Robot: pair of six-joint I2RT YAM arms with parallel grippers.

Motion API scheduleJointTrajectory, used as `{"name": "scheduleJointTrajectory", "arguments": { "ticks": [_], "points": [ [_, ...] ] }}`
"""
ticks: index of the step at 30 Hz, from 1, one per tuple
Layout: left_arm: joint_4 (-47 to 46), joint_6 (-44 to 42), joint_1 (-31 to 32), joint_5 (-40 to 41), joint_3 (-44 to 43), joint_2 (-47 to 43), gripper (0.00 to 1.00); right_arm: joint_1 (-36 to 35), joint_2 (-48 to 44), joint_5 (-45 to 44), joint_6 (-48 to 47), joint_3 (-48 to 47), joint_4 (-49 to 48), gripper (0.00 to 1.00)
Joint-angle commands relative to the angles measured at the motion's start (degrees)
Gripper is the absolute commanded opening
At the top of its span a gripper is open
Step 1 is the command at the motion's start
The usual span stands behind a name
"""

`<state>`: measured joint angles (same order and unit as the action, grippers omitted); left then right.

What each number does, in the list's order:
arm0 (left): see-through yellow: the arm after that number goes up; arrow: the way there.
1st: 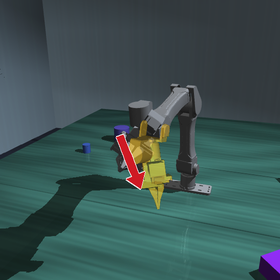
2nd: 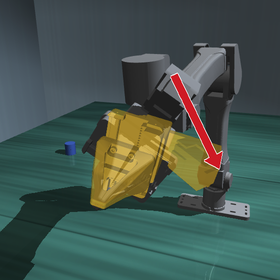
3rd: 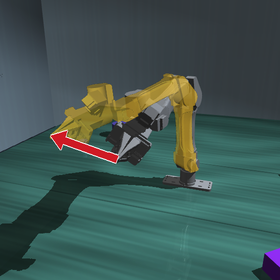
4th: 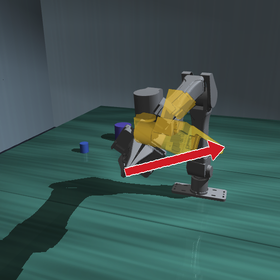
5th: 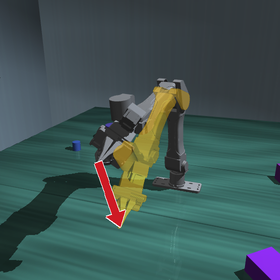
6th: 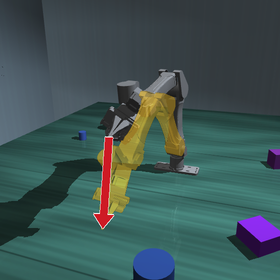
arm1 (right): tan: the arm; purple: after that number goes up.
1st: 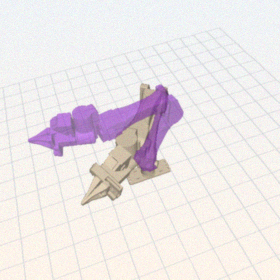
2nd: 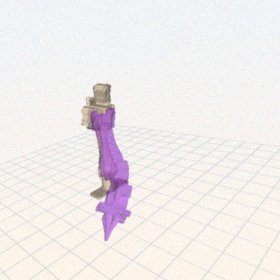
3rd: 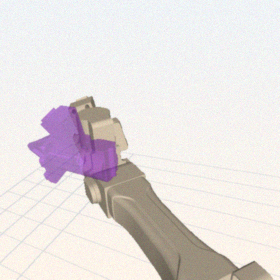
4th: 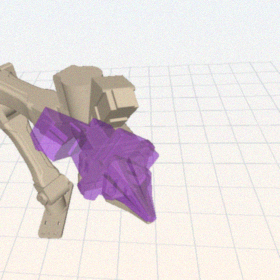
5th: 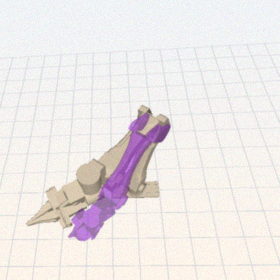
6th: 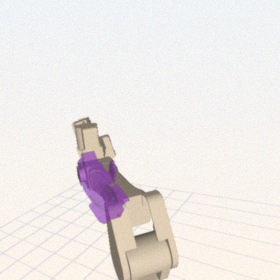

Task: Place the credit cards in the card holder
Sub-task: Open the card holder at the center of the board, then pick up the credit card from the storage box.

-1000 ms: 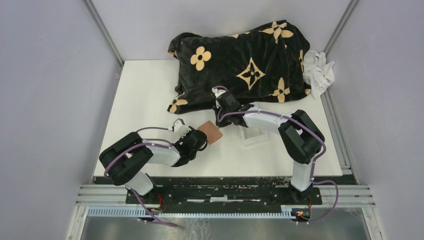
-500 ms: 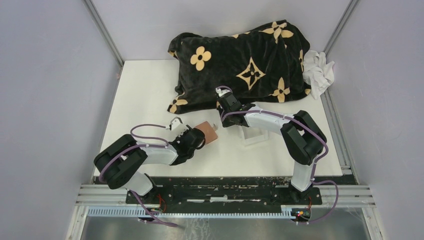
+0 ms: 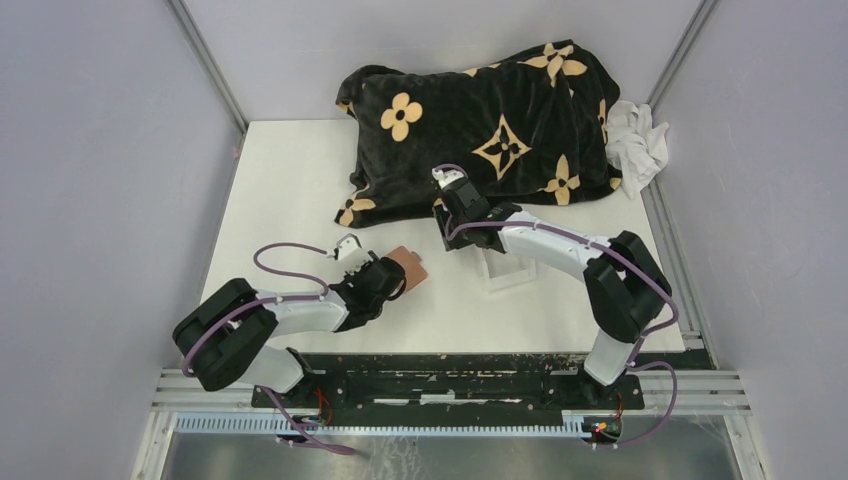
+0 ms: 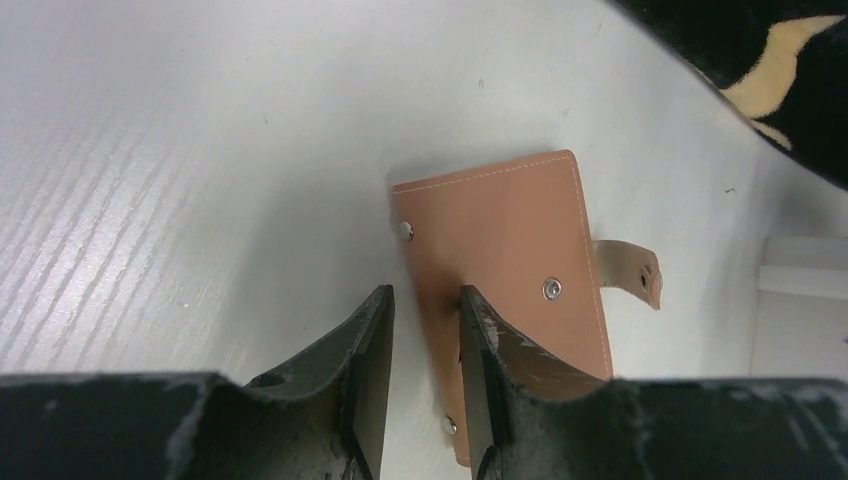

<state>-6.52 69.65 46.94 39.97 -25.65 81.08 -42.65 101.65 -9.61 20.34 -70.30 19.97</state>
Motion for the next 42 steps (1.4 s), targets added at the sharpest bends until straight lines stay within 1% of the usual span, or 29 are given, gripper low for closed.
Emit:
{"name": "scheduleJointTrajectory", "arguments": {
  "ticks": [1,5,7,8,9,10,11,12,13,15,18,20,22,24,26,31,42],
  "points": [
    [5.6,-4.6,-0.3,0.7,-0.2,-1.6,0.39,-0.5,-5.7,-3.3,-3.5,-4.2,1.3,0.46],
    [5.9,-5.6,-0.3,0.6,-0.6,-2.8,0.43,-0.5,-7.9,-7.8,-7.4,-5.0,2.1,0.52],
    [6.0,-6.3,-0.3,0.8,-0.9,-3.4,0.45,-0.5,-9.2,-10.9,-10.1,-4.4,0.3,0.59],
    [6.0,-6.7,-0.3,0.8,-0.9,-3.6,0.45,-0.5,-10.0,-12.5,-11.4,-3.7,-1.2,0.65],
    [5.9,-7.2,-0.3,0.7,-1.2,-3.6,0.46,-0.4,-10.8,-16.0,-12.0,-2.7,-3.8,0.70],
    [5.8,-7.7,-0.3,0.5,-1.3,-3.6,0.47,-0.4,-11.5,-19.5,-11.7,-1.3,-6.9,0.79],
    [5.6,-8.3,-0.3,0.2,-1.5,-3.6,0.48,-0.4,-12.4,-22.3,-11.1,-0.2,-9.6,0.95],
    [5.5,-8.9,-0.3,-0.1,-1.6,-3.7,0.49,-0.4,-13.2,-24.9,-10.6,0.8,-11.8,0.99],
    [5.6,-9.3,-0.3,-0.3,-2.0,-3.8,0.50,-0.4,-13.9,-26.8,-10.0,1.4,-13.7,1.00],
    [6.1,-10.1,-0.3,-0.4,-2.5,-4.2,0.52,0.0,-14.4,-26.1,-10.5,1.2,-15.1,1.00],
    [6.8,-10.7,-0.3,-0.1,-2.6,-6.0,0.56,0.5,-13.3,-25.2,-11.1,-2.0,-11.7,0.99],
    [7.6,-10.9,-0.3,0.5,-2.5,-7.3,0.59,1.0,-12.7,-26.4,-11.2,-2.6,-10.0,1.00],
    [8.2,-11.0,-0.3,0.8,-2.3,-8.4,0.59,1.5,-12.6,-27.9,-10.3,-2.6,-7.6,0.94],
    [8.5,-11.2,-0.3,1.0,-1.9,-9.4,0.59,2.5,-12.5,-27.3,-9.4,-2.6,-4.2,0.88],
    [8.7,-11.5,-0.3,1.2,-1.9,-9.8,0.59,3.9,-12.4,-26.4,-7.4,-2.2,-1.1,0.86],
    [9.1,-11.9,-0.4,1.2,-1.6,-10.5,0.59,8.3,-12.2,-17.9,-2.4,1.4,1.3,0.81],
    [8.6,-11.4,-0.3,0.9,-0.1,-11.3,0.59,14.1,-8.6,-2.1,0.9,2.0,1.0,0.75]
  ]
}}
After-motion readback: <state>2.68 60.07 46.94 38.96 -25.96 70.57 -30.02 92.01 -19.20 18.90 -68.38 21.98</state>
